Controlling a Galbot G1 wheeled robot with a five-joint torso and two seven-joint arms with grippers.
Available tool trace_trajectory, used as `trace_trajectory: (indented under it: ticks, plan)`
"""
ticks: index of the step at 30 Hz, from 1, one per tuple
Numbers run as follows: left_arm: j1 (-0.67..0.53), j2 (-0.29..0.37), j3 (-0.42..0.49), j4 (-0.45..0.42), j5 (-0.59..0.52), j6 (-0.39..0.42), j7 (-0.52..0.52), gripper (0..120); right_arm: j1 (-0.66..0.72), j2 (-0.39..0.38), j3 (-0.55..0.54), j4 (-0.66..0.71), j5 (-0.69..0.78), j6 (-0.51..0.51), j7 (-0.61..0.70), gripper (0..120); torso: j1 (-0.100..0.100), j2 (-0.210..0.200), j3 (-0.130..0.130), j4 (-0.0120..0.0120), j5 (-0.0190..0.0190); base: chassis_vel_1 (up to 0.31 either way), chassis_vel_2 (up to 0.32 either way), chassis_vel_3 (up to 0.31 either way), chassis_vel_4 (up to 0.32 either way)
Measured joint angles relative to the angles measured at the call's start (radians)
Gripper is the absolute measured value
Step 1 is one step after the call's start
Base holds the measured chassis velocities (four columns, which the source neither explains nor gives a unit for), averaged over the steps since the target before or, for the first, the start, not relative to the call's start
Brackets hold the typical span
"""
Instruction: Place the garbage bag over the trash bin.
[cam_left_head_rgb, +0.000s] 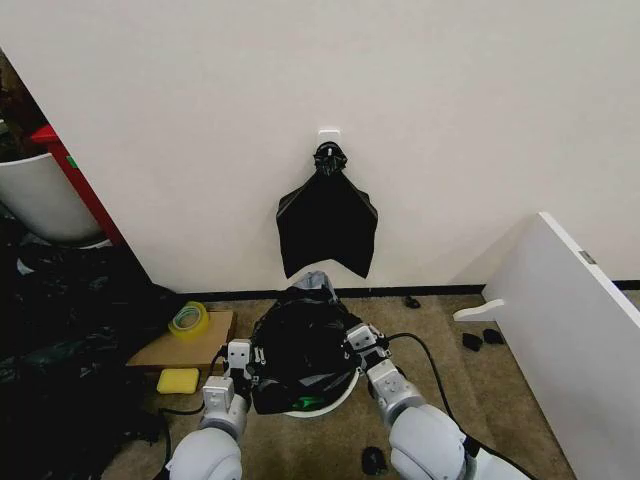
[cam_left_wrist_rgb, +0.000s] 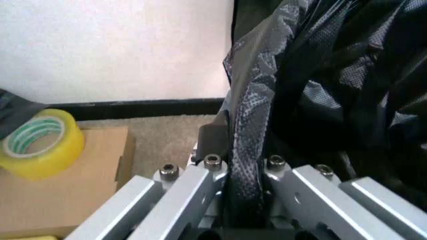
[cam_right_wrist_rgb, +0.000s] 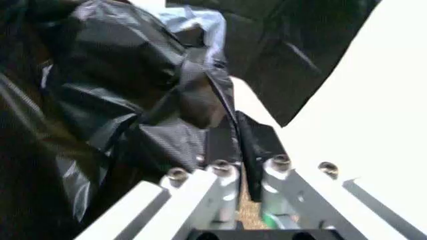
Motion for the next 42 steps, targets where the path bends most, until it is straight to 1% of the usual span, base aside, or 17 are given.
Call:
trace_trajectory:
  ticks: [2, 4, 5, 8, 9, 11, 16, 21, 24, 25, 28, 29, 32, 33, 36, 38, 42]
  plan:
    - [0.001, 0.0, -0.003, 0.0, -0.008, -0.012, 0.009, 1, -0.002, 0.0, 0.011, -0.001, 0.015, 0.008, 0.0, 0, 0.0, 0.0, 0.0, 0.0, 0.0, 0.0, 0.0, 0.0, 0.0]
    - [0.005, 0.003, -0.014, 0.003, -0.049, -0.059, 0.037, 1, -0.008, -0.009, 0.042, -0.002, 0.083, 0.024, 0.002, 0, 0.0, 0.0, 0.0, 0.0, 0.0001, 0.0, 0.0, 0.0, 0.0]
    - [0.005, 0.003, -0.014, 0.003, -0.049, -0.059, 0.037, 1, -0.008, -0.009, 0.042, -0.002, 0.083, 0.024, 0.002, 0, 0.0, 0.0, 0.0, 0.0, 0.0001, 0.0, 0.0, 0.0, 0.0]
    - [0.007, 0.004, -0.035, 0.033, -0.069, -0.164, 0.095, 1, -0.017, -0.039, 0.088, 0.001, 0.227, 0.055, 0.014, 0, 0.0, 0.0, 0.0, -0.0001, 0.0, 0.0, 0.0, 0.0, 0.0]
    - [0.007, 0.004, -0.035, 0.033, -0.069, -0.164, 0.095, 1, -0.017, -0.039, 0.088, 0.001, 0.227, 0.055, 0.014, 0, 0.0, 0.0, 0.0, -0.0001, 0.0, 0.0, 0.0, 0.0, 0.0]
    - [0.009, 0.008, -0.043, 0.049, -0.077, -0.207, 0.119, 1, -0.02, -0.06, 0.109, 0.002, 0.27, 0.088, 0.014, 0, 0.0, 0.0, 0.0, 0.0, 0.0001, 0.0, 0.0, 0.0, 0.0]
    - [0.012, 0.014, -0.047, 0.073, -0.087, -0.255, 0.153, 1, -0.02, -0.1, 0.132, 0.021, 0.34, 0.121, 0.0, 0, 0.0, 0.0, 0.0, 0.0, 0.0, 0.0, 0.0, 0.0, 0.0]
    - [0.014, 0.009, -0.051, 0.079, -0.153, -0.282, 0.169, 1, -0.027, -0.127, 0.152, 0.022, 0.411, 0.16, -0.033, 0, 0.0, 0.0, 0.0, 0.0, 0.0, 0.0, 0.0, 0.0, 0.0]
    - [0.018, 0.008, -0.057, 0.069, -0.229, -0.305, 0.19, 1, -0.035, -0.138, 0.184, 0.019, 0.534, 0.179, -0.06, 0, 0.0, 0.0, 0.0, 0.0, 0.0001, 0.0, 0.0, 0.0, 0.0]
    - [0.018, 0.008, -0.057, 0.069, -0.229, -0.305, 0.19, 1, -0.035, -0.138, 0.184, 0.019, 0.534, 0.179, -0.06, 0, 0.0, 0.0, 0.0, 0.0, 0.0001, 0.0, 0.0, 0.0, 0.0]
    - [0.021, 0.02, -0.062, 0.057, -0.271, -0.324, 0.226, 1, -0.04, -0.153, 0.239, -0.003, 0.69, 0.185, -0.149, 0, 0.0, 0.0, 0.0, 0.0, 0.0001, 0.0, 0.0, 0.0, 0.0]
    - [0.021, 0.02, -0.062, 0.057, -0.271, -0.324, 0.226, 1, -0.04, -0.153, 0.239, -0.003, 0.69, 0.185, -0.149, 0, 0.0, 0.0, 0.0, 0.0, 0.0001, 0.0, 0.0, 0.0, 0.0]
    - [0.022, 0.025, -0.062, 0.054, -0.277, -0.327, 0.238, 1, -0.048, -0.177, 0.276, -0.018, 0.8, 0.194, -0.229, 0, 0.0, 0.0, 0.0, 0.0, 0.0001, 0.0, 0.0, 0.0, 0.0]
    - [0.022, 0.025, -0.062, 0.054, -0.277, -0.327, 0.238, 1, -0.048, -0.177, 0.276, -0.018, 0.8, 0.194, -0.229, 0, 0.0, 0.0, 0.0, 0.0, 0.0001, 0.0, 0.0, 0.0, 0.0]
    - [0.016, 0.022, -0.06, 0.055, -0.282, -0.327, 0.235, 1, -0.066, -0.206, 0.302, -0.032, 0.856, 0.204, -0.316, 0, 0.0, 0.0, 0.0, 0.0, 0.0001, 0.0, 0.0, 0.0, 0.0]
    - [0.014, 0.019, -0.059, 0.056, -0.289, -0.325, 0.23, 1, -0.079, -0.213, 0.306, -0.032, 0.867, 0.204, -0.344, 0, 0.0, 0.0, 0.0, 0.0, -0.0002, 0.0, 0.0, 0.0, 0.0]
    - [0.014, 0.017, -0.06, 0.056, -0.296, -0.31, 0.216, 1, -0.105, -0.209, 0.308, -0.037, 0.86, 0.213, -0.374, 0, 0.0, 0.0, 0.0, -0.0001, 0.0, 0.0, 0.0, 0.0, 0.0]
